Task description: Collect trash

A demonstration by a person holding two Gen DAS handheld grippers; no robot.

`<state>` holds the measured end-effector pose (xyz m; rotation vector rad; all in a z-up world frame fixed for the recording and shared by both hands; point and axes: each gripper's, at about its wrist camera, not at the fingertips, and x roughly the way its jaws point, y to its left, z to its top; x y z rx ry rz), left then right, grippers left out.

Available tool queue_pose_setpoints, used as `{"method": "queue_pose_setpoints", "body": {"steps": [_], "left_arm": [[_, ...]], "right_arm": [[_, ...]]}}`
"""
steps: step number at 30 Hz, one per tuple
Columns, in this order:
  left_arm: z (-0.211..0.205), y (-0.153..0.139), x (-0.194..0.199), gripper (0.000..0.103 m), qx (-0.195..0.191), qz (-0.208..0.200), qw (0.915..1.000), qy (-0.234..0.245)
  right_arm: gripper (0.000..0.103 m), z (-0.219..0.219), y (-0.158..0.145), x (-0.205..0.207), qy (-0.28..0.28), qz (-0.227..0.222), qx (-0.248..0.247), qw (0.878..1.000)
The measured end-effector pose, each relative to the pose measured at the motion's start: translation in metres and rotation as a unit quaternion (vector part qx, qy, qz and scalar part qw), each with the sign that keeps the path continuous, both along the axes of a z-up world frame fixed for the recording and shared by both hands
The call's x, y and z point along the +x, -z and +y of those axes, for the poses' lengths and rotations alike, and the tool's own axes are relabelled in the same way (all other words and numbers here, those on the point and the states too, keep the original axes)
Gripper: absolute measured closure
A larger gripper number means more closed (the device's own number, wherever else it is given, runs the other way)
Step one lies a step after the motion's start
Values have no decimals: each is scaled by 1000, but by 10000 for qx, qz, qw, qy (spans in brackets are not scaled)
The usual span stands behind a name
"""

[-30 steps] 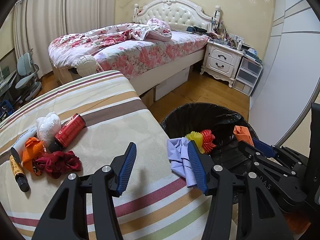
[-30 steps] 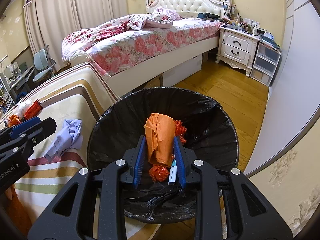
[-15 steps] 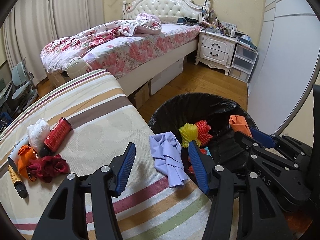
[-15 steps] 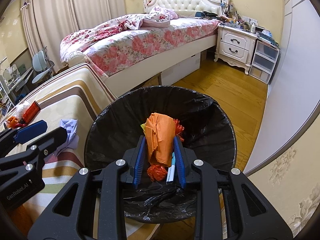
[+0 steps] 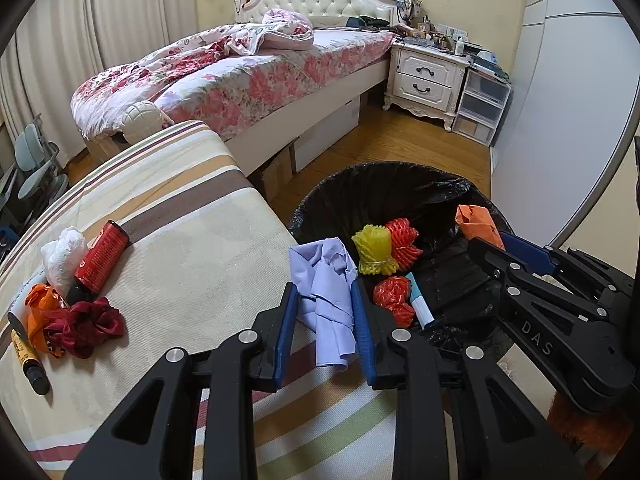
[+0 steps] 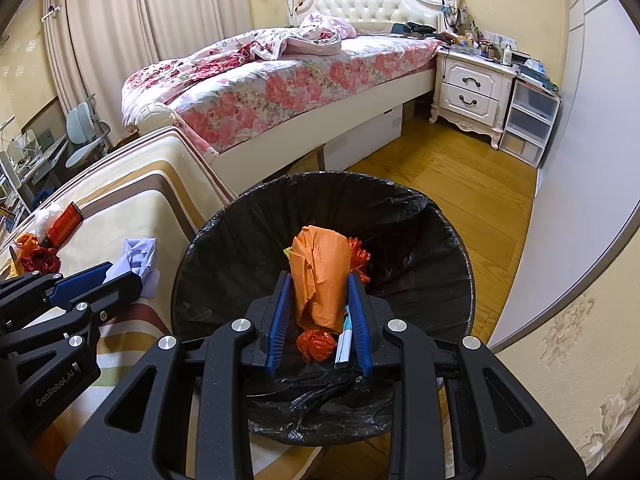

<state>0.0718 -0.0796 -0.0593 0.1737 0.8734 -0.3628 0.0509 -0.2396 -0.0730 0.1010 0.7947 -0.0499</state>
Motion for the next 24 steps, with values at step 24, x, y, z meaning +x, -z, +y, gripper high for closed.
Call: {"method": "queue_pose_setpoints", "body": {"steps": [24], "left_arm": [[-37,-6,28,75,-158,-211,9996,67]], "right_arm": [[75,-14,-15,15,186,-136,-67,9997]]}}
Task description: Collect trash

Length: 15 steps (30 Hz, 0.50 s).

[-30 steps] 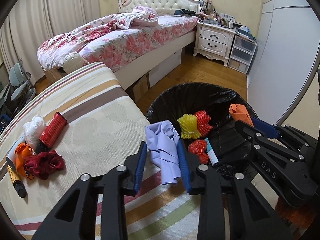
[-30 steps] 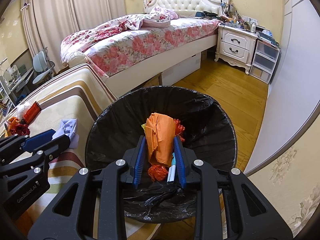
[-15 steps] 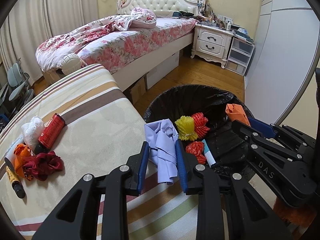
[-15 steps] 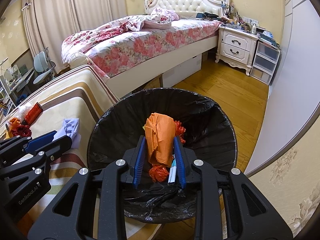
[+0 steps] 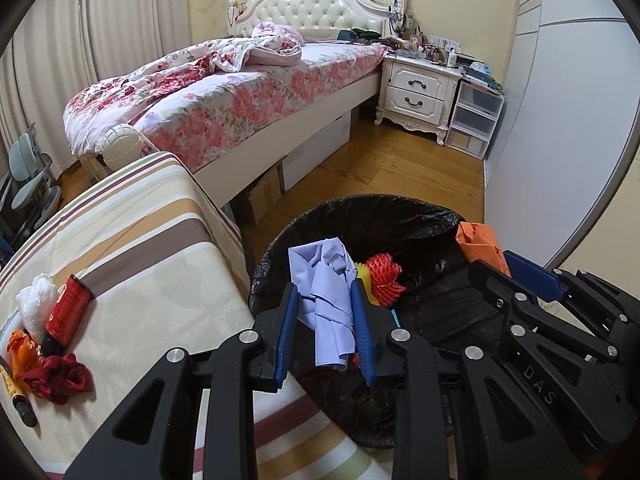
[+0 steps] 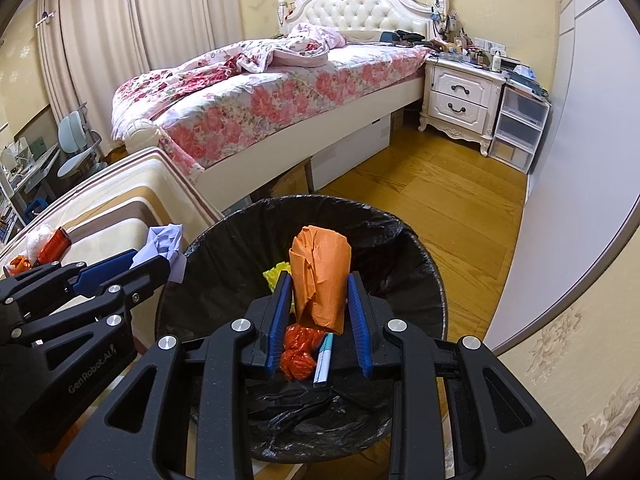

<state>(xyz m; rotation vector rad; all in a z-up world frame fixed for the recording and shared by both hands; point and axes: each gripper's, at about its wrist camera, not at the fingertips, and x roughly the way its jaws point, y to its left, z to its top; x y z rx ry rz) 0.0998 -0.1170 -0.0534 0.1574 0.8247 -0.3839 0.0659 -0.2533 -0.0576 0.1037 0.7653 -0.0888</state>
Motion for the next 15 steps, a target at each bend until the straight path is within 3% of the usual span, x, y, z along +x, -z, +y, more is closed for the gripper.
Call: {"method": "queue_pose_setpoints", "body": {"steps": [10,15], "left_arm": [[-8,2,12,74,-8,93,10000,-30],[-3,2,14,58,-85,111,9998,-126]], "right_arm": [[73,-9,-2,14,53,-1,18,10000],[71,-12,-1,15,101,27,4,9999]]}}
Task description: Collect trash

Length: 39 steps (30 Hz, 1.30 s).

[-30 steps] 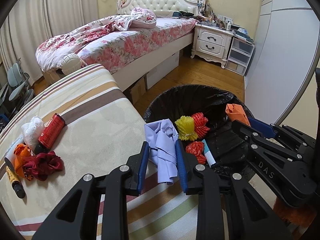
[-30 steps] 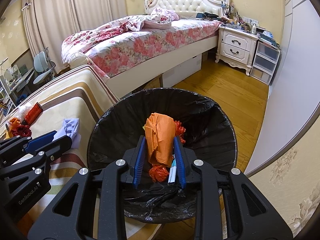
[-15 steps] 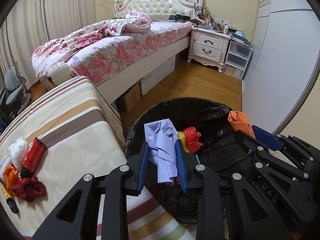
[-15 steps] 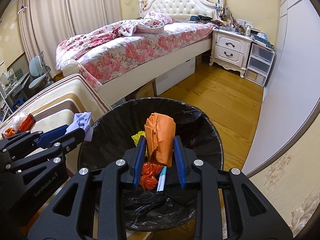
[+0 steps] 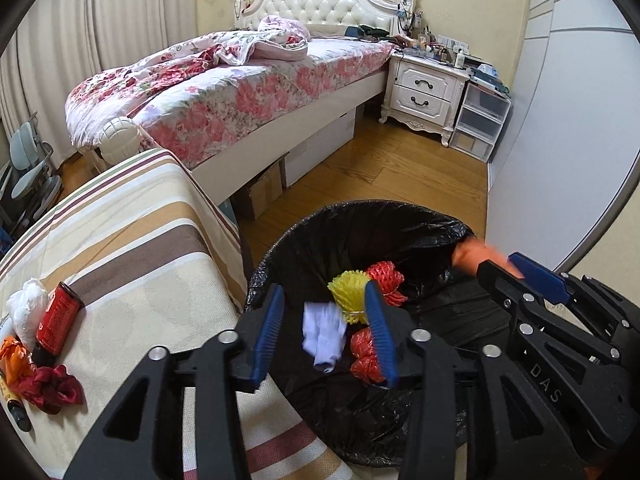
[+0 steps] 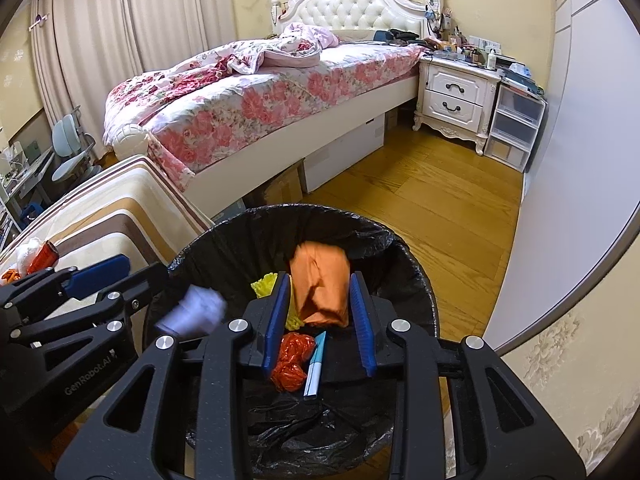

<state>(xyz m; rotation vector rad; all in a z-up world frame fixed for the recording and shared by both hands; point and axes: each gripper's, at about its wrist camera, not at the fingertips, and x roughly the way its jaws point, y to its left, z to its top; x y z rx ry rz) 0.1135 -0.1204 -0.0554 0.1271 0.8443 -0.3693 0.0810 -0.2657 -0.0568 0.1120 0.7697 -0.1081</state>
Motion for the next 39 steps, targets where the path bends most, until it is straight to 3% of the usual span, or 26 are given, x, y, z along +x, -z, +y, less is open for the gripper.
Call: {"method": "queue_pose_setpoints", "body": {"steps": [1,12,24,39], "left_arm": [[1,0,0,57,-9,-4,10000,-6],[22,-14,-17,42,-133,-152,9995,-249],[88,-27,-51,34,-23,-281,9962,-822],[209,-20,-84,31,2,-171,9782,-2071]], "right_arm": [[66,-1,0,0,19,-7,0,10000],[62,4,-3,-14,45,-67,-42,10000],[51,56,-12,-36,-453,-109,0,9989],[44,150,-16,-37,-1410,-46,1,9900]]}}
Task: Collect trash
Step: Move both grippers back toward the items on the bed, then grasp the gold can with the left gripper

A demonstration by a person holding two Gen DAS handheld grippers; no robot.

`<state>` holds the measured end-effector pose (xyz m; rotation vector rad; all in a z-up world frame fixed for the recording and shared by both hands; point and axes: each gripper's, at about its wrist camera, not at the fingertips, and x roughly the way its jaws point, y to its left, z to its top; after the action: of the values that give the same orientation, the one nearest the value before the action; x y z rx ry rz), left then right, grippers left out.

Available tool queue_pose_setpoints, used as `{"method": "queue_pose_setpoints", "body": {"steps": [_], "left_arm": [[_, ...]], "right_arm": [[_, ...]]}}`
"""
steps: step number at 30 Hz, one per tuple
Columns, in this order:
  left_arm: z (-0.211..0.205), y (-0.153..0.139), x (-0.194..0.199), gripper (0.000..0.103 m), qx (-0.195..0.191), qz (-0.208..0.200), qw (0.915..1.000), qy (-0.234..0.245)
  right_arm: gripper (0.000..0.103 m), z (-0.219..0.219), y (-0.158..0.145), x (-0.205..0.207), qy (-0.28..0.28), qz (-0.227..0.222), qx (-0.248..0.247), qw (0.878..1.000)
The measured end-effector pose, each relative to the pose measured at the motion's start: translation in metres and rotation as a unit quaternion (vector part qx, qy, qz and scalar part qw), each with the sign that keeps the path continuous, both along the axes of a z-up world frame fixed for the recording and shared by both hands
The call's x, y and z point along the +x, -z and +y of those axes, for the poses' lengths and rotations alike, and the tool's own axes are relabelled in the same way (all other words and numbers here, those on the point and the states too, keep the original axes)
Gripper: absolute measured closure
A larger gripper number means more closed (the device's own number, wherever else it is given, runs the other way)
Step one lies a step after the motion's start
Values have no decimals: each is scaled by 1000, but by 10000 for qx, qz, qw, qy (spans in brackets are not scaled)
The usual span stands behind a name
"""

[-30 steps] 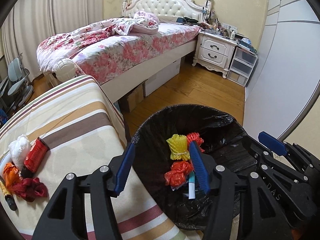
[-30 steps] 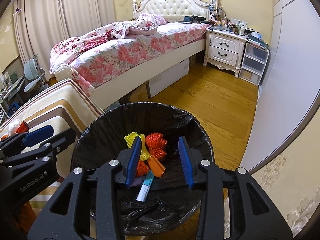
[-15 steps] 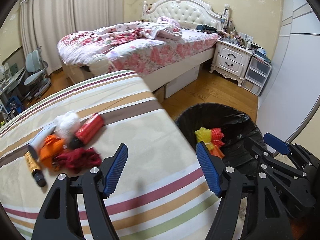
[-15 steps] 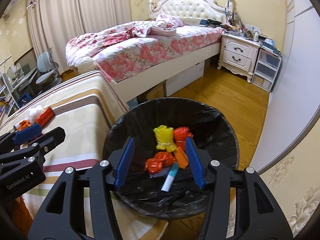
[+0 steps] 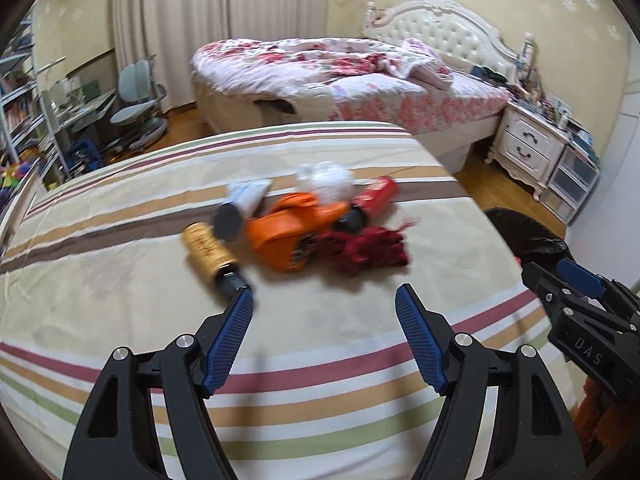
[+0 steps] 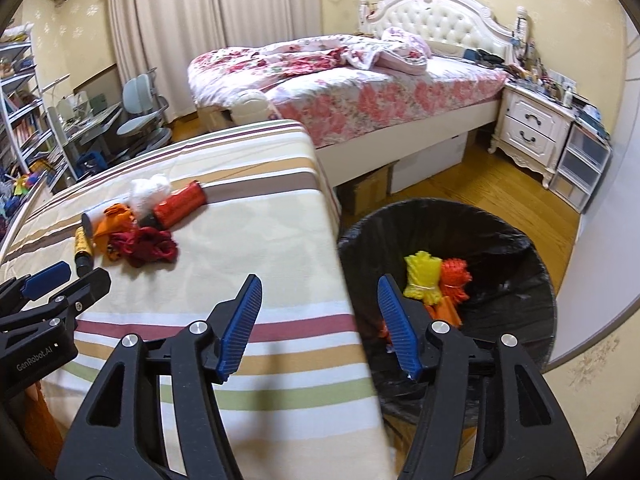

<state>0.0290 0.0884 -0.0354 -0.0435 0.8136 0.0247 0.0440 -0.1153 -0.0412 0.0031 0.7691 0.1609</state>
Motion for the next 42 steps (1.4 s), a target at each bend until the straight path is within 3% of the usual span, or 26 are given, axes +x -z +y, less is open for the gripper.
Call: {"method": "queue_pose_setpoints", "body": {"steps": [7,27,30,33,36,42], "left_arm": [[42,7,-3,31,-130,131,9989,-436],[86,17,29,31,-462,426,9942,-872],[85,17,31,38,-434,421,9947,-836],[83,16,31,53,-323,394,9959,-743],[82,16,29,76,-230,358,9972,-622],[85,16,20,78,-198,347,9981,-468]], "right_arm": [[38,31,3,4,-336,94,-70,9994],[38,60,4,18,-557,176,-134,9982],[38,60,4,18,-561,179,-144,9982],[38,62,5,18,-576,174,-158,9981],[38,62,5,18,-583,173,-158,9980],[38,76,5,17,-714,162,-201,9971]]}}
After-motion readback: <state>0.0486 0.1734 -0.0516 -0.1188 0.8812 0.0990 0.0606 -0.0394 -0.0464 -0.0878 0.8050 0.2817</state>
